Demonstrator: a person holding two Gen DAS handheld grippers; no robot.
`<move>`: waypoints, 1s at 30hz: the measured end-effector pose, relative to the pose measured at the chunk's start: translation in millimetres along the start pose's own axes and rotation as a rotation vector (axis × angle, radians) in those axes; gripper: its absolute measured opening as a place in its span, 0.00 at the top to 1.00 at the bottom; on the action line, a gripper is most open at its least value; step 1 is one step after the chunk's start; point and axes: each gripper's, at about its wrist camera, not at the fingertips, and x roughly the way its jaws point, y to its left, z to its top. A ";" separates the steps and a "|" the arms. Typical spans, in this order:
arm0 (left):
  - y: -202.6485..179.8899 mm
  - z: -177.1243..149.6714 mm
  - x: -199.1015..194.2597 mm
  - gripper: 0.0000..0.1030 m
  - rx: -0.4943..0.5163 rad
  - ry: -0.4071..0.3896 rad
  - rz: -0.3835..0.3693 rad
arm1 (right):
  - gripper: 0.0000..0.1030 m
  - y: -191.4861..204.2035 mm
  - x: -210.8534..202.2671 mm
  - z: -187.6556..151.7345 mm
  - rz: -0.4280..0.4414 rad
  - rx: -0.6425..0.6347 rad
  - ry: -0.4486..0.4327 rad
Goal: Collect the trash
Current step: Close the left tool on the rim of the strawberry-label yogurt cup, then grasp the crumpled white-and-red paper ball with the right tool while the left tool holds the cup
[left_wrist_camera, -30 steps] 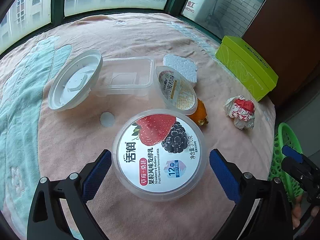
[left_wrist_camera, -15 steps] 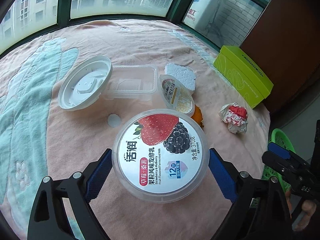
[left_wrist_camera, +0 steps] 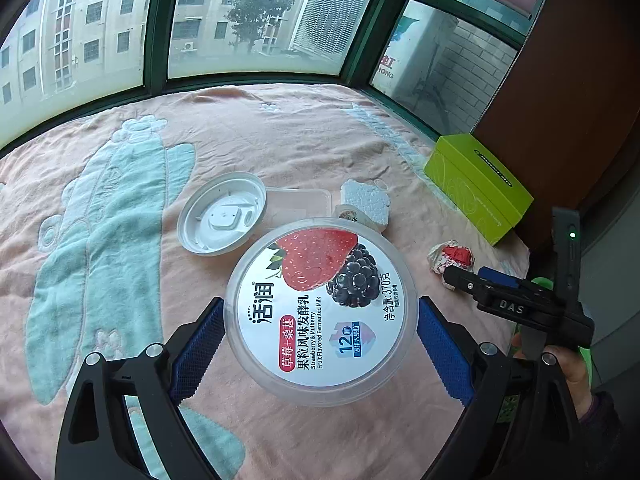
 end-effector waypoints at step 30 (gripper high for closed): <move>-32.4 -9.5 -41.7 0.13 0.013 -0.081 0.060 | 0.45 19.7 -78.1 -36.0 -0.001 -0.070 -0.084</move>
